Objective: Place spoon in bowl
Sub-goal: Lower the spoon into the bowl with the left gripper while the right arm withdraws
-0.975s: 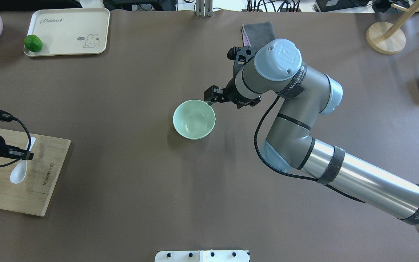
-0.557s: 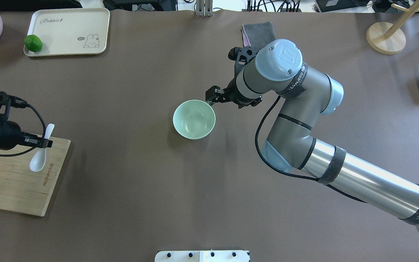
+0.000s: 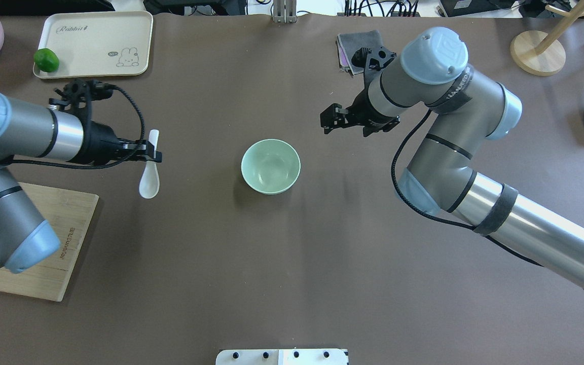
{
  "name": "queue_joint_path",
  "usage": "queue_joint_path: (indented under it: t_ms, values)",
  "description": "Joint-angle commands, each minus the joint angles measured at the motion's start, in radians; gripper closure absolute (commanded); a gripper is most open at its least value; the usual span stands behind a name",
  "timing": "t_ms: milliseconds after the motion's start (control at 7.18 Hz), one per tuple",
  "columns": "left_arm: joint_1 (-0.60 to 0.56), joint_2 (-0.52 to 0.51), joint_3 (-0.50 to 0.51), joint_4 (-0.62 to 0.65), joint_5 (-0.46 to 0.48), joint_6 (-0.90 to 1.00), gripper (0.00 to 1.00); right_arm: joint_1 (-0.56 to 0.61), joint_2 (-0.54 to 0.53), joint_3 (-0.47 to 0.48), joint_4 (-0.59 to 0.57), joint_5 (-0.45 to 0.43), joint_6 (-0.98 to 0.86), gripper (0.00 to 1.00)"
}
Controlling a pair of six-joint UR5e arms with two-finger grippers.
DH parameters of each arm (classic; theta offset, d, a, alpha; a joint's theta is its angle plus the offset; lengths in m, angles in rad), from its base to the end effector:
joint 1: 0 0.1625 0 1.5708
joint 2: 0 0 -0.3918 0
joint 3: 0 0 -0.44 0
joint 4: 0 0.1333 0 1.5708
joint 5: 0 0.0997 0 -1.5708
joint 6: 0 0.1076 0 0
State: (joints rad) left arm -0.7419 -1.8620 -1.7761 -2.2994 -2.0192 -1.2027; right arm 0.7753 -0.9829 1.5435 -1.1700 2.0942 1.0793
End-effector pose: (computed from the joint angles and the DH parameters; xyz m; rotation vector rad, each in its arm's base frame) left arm 0.4017 -0.4858 0.2673 0.3012 1.2241 -0.0484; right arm -0.4610 -0.5631 0.2262 0.1665 -1.0388 0.0056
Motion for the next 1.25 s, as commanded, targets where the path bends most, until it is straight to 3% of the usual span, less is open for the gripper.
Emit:
queue_joint_path:
  t_ms: [0, 139, 418, 836, 975, 1115]
  values:
    - [0.120, -0.191, 0.105, 0.032, 0.179, -0.070, 1.00, 0.100, -0.107, 0.041, 0.000, 0.105, -0.146, 0.00]
    - [0.145, -0.280, 0.133, 0.131, 0.226, -0.092, 1.00, 0.140, -0.149, 0.041, 0.006, 0.142, -0.210, 0.00]
    - [0.153, -0.374, 0.237, 0.149, 0.257, -0.115, 1.00, 0.189, -0.221, 0.064, 0.009, 0.174, -0.301, 0.00]
    - [0.185, -0.408, 0.299, 0.137, 0.335, -0.118, 1.00, 0.220, -0.221, 0.073, 0.013, 0.226, -0.302, 0.00]
    - [0.194, -0.407, 0.300, 0.141, 0.332, -0.118, 0.63, 0.226, -0.221, 0.076, 0.015, 0.222, -0.302, 0.00]
    - [0.205, -0.404, 0.305, 0.137, 0.333, -0.106, 0.03, 0.228, -0.220, 0.072, 0.013, 0.219, -0.303, 0.00]
